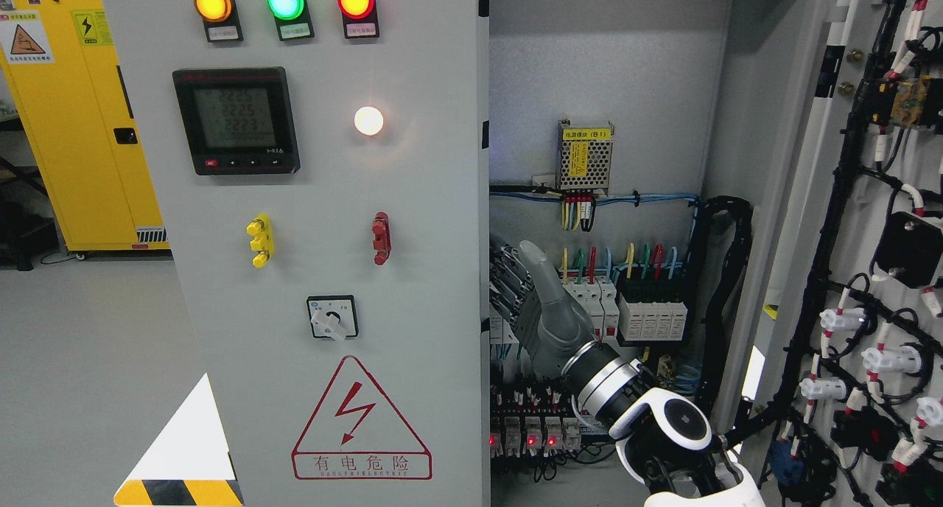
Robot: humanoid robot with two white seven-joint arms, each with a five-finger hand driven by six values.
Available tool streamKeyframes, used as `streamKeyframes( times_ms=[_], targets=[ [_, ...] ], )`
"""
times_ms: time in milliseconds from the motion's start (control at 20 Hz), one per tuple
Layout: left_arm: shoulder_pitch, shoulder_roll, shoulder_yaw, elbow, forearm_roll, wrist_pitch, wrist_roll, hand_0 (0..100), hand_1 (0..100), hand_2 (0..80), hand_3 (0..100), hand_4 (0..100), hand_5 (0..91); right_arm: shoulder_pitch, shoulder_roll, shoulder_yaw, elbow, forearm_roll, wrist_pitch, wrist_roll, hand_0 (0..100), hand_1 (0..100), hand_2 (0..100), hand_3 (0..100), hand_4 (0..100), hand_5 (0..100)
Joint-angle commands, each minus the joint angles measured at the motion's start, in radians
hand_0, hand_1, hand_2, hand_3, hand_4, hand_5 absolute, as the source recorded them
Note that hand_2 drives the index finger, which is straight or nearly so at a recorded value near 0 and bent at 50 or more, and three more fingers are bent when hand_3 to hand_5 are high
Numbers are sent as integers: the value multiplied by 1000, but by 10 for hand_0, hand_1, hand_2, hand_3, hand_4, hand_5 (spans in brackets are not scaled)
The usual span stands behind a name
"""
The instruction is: Open door with both hands
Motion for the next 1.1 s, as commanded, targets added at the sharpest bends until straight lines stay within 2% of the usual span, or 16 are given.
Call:
streamKeyframes(
  times_ms=[0, 250, 400, 601, 801, 1051],
  targets=[
    [-29, 1, 0, -14, 0, -4, 1, 0, 0, 0, 55, 0, 0, -10, 1, -11, 30, -2, 0, 18, 218, 85, 0, 0, 0, 0],
    [-29, 0, 0, -14, 0, -3, 1, 0, 0, 0, 56, 0, 0, -12, 2, -12, 48, -2, 0, 24, 218, 85, 0, 0, 0, 0],
    [-29, 1, 1, -14, 0, -4, 1, 0, 0, 0, 57, 0, 0, -13, 2, -15, 56, -2, 0, 61, 218, 85, 0, 0, 0, 0],
    [-29, 1, 0, -14, 0, -3, 1, 0, 0, 0, 55, 0, 0, -30, 2, -57, 77, -10, 0, 65, 218, 87, 0, 0, 0, 0],
    [-29, 1, 0, -12, 0, -4, 1, 0, 0, 0, 53, 0, 0, -32, 2, -57, 76, -38, 1, 117, 218, 89, 0, 0, 0, 0],
    [-29, 1, 0, -12, 0, -4, 1, 0, 0, 0, 46, 0, 0, -35, 4, -46, 82, -38, 6, 121, 217, 92, 0, 0, 0, 0]
  ],
)
